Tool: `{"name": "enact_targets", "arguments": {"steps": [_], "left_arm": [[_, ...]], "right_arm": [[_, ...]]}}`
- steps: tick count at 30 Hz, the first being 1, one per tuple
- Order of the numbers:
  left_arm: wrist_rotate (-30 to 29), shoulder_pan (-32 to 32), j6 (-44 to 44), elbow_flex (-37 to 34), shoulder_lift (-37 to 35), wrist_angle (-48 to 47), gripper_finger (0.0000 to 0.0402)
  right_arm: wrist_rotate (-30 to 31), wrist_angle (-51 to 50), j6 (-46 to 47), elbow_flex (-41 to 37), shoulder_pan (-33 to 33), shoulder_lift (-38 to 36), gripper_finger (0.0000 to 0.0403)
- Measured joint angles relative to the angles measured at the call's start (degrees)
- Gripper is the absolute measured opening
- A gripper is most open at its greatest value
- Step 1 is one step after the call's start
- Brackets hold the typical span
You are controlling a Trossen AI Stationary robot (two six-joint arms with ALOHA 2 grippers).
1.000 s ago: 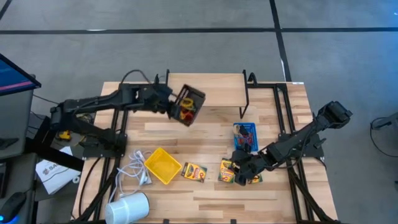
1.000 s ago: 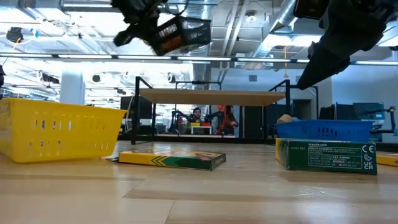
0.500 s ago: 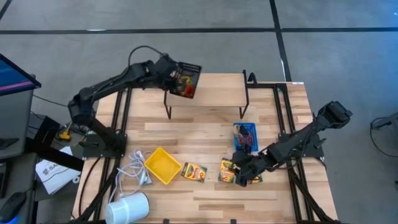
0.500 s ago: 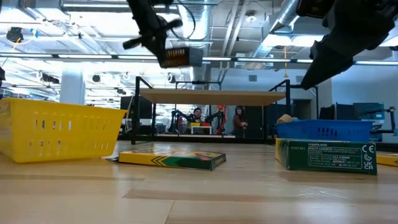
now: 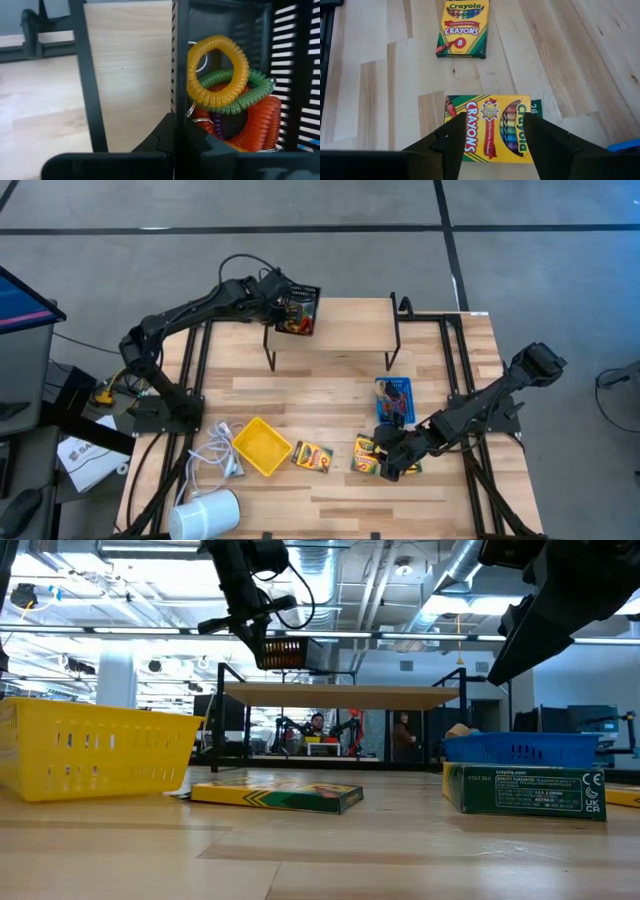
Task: Pick & Place Office Desk Supplies
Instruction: Put the black bin on the shelf
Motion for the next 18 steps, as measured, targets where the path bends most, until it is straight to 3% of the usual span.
{"name": "enact_targets", "arguments": {"steps": [18], "left_arm": [[-2.8,0.8,-0.9,-4.6,0.0,1.0,0.0002]], "right_arm": [[0.0,0.3,0.6,0.0,1.7,0.0,0.0192]]}}
